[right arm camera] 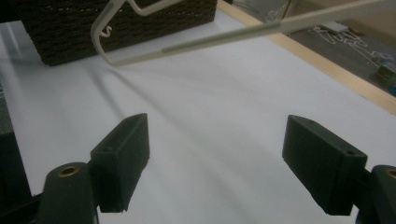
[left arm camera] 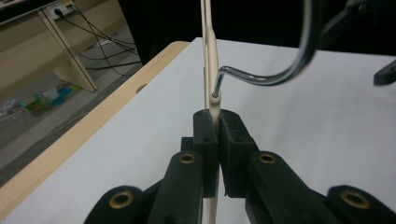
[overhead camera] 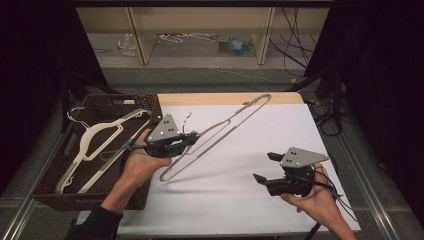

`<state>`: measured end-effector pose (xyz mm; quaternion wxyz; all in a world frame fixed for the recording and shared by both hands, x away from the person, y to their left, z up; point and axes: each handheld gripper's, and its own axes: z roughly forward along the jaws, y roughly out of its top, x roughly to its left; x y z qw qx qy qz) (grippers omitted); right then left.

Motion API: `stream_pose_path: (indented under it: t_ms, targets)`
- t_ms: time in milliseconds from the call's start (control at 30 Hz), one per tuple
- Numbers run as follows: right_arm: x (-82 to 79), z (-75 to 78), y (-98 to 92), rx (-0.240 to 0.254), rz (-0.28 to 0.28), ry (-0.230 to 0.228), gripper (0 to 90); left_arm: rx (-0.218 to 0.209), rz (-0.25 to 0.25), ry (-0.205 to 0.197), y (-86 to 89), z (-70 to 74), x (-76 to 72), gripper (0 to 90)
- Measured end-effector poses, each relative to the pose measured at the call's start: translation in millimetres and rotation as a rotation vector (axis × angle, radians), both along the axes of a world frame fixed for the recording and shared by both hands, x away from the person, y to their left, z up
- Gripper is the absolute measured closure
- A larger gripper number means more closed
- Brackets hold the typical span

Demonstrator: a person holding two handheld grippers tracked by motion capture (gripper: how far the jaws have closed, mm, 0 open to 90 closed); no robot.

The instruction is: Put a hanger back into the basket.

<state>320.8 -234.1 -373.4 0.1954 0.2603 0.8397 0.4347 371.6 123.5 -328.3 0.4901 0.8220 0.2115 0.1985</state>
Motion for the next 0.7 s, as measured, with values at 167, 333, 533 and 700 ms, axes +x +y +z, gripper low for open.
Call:
stream_pose_path:
  t_ms: [167,333,533,700]
  targets:
    - [-3.8,-6.5,0.1,-0.005,0.010,0.016,24.2,-0.071,0.027,0.067,13.9,13.2,-6.4,85.9]
    - [-8.3,-17.8,-0.2,0.020,0.006,0.024,23.4,-0.154,0.029,0.103,30.2,28.1,-13.1,85.8]
    - [-12.3,-28.1,0.2,0.018,0.017,0.044,22.7,-0.216,0.023,0.111,45.6,51.6,-20.8,85.9]
    - [-13.1,-29.1,-0.1,0.014,0.021,0.051,22.9,-0.262,0.027,0.122,59.2,73.2,-24.8,85.9]
